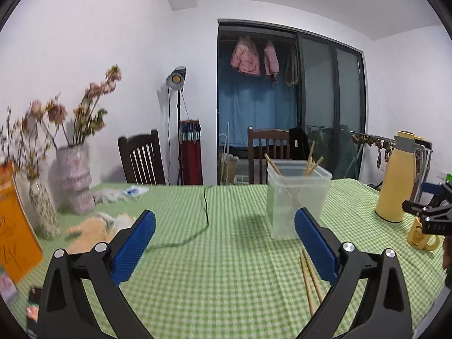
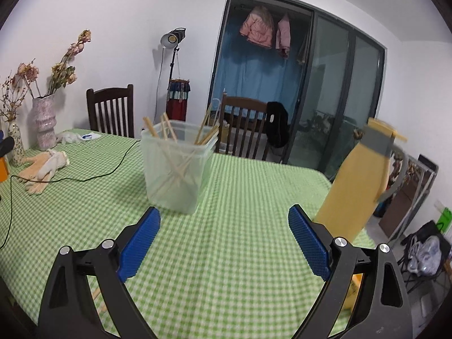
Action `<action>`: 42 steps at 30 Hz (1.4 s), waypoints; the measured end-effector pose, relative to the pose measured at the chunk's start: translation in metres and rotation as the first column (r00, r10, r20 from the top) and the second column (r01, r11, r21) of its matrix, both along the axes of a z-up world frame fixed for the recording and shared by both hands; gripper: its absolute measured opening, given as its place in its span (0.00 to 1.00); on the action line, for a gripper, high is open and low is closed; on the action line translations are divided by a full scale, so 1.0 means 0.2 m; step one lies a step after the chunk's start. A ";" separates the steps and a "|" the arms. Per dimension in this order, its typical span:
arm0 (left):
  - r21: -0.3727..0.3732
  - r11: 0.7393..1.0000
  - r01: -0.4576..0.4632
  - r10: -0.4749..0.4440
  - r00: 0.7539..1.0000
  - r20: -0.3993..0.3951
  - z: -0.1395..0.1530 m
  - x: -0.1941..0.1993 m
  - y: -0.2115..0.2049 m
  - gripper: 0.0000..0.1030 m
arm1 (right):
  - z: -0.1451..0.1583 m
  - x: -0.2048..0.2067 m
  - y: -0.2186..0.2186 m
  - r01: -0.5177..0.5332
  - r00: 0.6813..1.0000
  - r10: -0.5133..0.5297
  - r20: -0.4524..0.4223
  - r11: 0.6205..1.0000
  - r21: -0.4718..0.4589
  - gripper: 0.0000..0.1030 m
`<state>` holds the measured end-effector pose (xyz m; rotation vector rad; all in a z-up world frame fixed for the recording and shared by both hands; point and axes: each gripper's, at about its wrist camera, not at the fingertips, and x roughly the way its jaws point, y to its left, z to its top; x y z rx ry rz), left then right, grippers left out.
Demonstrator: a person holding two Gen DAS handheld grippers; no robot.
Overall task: Organize utensils
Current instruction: 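Move both open tools back toward the remaining chopsticks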
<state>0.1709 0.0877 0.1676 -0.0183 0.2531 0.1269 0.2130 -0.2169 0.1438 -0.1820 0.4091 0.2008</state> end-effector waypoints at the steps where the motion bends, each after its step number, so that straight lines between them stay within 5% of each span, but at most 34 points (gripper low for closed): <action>1: -0.006 1.000 0.001 -0.001 1.000 -0.008 -0.03 -0.01 0.00 0.93 | -0.03 -0.02 0.01 0.001 1.000 -0.001 -0.004 1.000 -0.001 0.86; 8: 0.037 0.999 -0.003 0.005 0.999 -0.034 -0.27 -0.11 -0.07 0.93 | -0.22 -0.17 0.11 -0.034 0.999 0.033 -0.040 0.999 0.000 0.89; 19: -0.064 0.998 -0.010 -0.001 0.984 -0.177 -0.68 -0.22 -0.07 0.93 | -0.44 -0.33 0.14 -0.044 0.996 0.047 -0.073 0.998 0.049 0.89; 26: -0.010 1.000 0.014 -0.014 0.995 -0.104 -0.77 -0.39 -0.13 0.93 | -0.60 -0.53 0.17 -0.046 0.998 0.048 -0.042 0.997 0.061 0.89; 34: 0.000 0.997 0.074 -0.073 0.986 -0.148 -0.79 -0.38 -0.20 0.93 | -0.64 -0.55 0.21 -0.056 0.997 0.057 -0.045 0.998 0.021 0.89; 42: 0.004 0.999 0.036 -0.035 0.984 -0.175 -0.79 -0.30 -0.15 0.93 | -0.64 -0.46 0.20 -0.044 0.994 0.050 -0.099 0.998 0.054 0.89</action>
